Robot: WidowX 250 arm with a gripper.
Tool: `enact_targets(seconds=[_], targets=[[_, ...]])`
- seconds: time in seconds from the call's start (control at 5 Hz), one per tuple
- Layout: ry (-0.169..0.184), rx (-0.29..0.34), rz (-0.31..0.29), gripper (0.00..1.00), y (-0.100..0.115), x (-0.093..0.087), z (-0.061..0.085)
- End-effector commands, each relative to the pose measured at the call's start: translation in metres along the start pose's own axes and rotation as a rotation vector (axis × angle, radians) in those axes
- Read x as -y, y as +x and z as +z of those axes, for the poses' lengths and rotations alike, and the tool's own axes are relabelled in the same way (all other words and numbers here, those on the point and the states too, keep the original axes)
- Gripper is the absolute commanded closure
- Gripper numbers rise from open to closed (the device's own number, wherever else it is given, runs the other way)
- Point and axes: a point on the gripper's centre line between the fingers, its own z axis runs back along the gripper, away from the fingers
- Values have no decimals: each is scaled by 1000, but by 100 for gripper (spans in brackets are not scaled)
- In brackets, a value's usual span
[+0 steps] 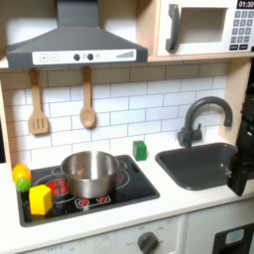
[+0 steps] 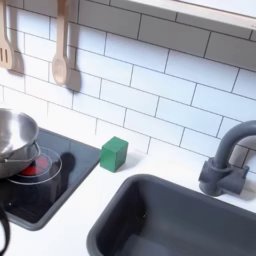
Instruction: Slide pot right
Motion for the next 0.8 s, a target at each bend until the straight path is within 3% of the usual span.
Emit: enact_targets(seconds=[0.0, 0.2, 0.4, 0.6], targets=[[0, 3, 0, 0, 0, 0, 1], [4, -1, 5, 0, 6, -10, -3], [38, 17, 7, 0, 17, -17, -4], [40, 0, 10, 0, 32, -25, -11]])
